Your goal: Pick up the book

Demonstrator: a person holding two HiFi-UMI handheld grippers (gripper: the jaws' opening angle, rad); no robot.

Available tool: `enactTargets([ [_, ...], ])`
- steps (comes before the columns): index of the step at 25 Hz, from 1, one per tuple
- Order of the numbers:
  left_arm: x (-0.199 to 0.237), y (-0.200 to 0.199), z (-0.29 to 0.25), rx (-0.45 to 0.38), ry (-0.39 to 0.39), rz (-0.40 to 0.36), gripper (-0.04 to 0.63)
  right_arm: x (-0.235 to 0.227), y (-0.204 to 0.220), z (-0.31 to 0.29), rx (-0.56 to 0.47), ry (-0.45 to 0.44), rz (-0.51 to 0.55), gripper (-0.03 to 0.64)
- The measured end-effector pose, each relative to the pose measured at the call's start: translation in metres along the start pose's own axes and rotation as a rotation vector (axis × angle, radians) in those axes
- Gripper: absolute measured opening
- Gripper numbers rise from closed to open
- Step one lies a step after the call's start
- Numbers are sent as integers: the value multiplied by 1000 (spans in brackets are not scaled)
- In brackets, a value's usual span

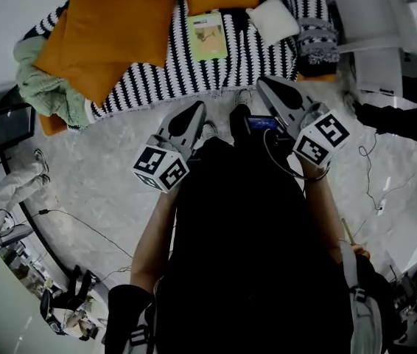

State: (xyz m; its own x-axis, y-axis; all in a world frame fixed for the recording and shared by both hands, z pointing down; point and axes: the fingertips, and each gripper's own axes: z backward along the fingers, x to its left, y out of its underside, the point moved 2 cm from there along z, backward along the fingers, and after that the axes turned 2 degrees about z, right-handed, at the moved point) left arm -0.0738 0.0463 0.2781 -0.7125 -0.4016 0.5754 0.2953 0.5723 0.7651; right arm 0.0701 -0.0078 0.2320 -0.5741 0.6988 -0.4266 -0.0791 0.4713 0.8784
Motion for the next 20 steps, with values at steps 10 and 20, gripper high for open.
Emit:
enactTargets([
  [10, 16, 2, -57, 13, -87, 118, 14, -59, -11, -10, 69, -90, -27, 17],
  [20, 36, 22, -103, 33, -163, 206, 14, -88, 19, -20, 169, -177, -98, 17],
])
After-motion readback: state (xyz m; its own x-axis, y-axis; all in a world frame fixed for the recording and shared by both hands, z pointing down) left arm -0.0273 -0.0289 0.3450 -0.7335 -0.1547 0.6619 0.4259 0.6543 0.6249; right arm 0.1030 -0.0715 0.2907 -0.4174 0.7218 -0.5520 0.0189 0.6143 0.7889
